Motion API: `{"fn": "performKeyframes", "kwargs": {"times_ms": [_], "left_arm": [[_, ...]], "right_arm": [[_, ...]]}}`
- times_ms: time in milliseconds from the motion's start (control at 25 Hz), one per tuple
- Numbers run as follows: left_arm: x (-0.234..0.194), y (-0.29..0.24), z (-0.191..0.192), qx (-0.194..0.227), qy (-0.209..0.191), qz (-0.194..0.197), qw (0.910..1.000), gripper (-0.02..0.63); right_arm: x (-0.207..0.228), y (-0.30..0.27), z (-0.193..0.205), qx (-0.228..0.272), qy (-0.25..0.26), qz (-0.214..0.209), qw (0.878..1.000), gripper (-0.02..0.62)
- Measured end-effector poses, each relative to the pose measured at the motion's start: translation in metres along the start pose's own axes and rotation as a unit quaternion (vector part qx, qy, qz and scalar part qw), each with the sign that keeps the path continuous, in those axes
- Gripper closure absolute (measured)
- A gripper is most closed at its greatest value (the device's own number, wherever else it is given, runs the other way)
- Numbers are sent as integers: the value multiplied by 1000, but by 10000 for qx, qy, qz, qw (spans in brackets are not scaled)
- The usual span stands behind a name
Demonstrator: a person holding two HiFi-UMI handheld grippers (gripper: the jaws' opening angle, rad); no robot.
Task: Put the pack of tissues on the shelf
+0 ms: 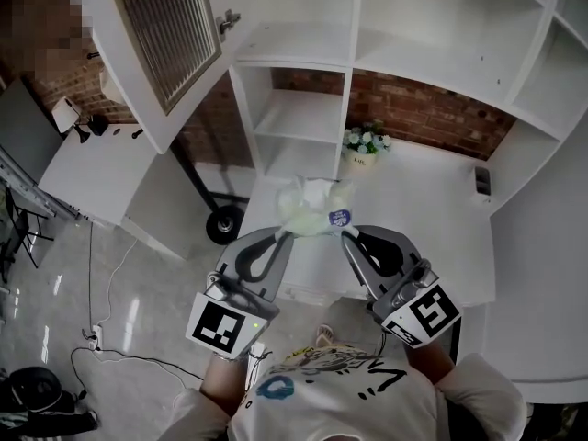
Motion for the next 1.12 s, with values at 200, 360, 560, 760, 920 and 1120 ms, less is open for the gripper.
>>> {"fn": "performKeyframes", "kwargs": {"times_ms": [200, 360, 560, 760, 920, 1120], "left_arm": [[-1, -24, -10, 166, -1, -123, 9998, 584], [1, -41, -15, 243, 65, -150, 9996, 584], [1, -62, -18, 273, -3, -163, 9995, 584], [-8, -84, -28, 340, -149, -264, 9990, 584], [-13, -100, -33, 350, -194, -183, 9990, 584], [-24, -120, -49, 509, -299, -79, 9982, 584]], "right_arm": [[25, 0, -10, 18, 207, -92, 9997, 561], [42, 2, -17, 19, 382, -206, 9991, 561], [65, 1, -25, 0, 617, -234, 9978, 561], [87, -5, -33, 56, 751, -216, 9969, 561], [102, -8, -39, 96, 772, -138, 9969, 561], [122, -19, -51, 194, 989, -60, 9949, 561]]}}
Point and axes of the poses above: the fingertips, and each gripper's own axes: y backward along the fingers, x to its right, z out of its underside, the point moved 3 cm from there along y, backward along the fingers, and after that the axes turned 8 degrees about -z, right-handed, at the moved point
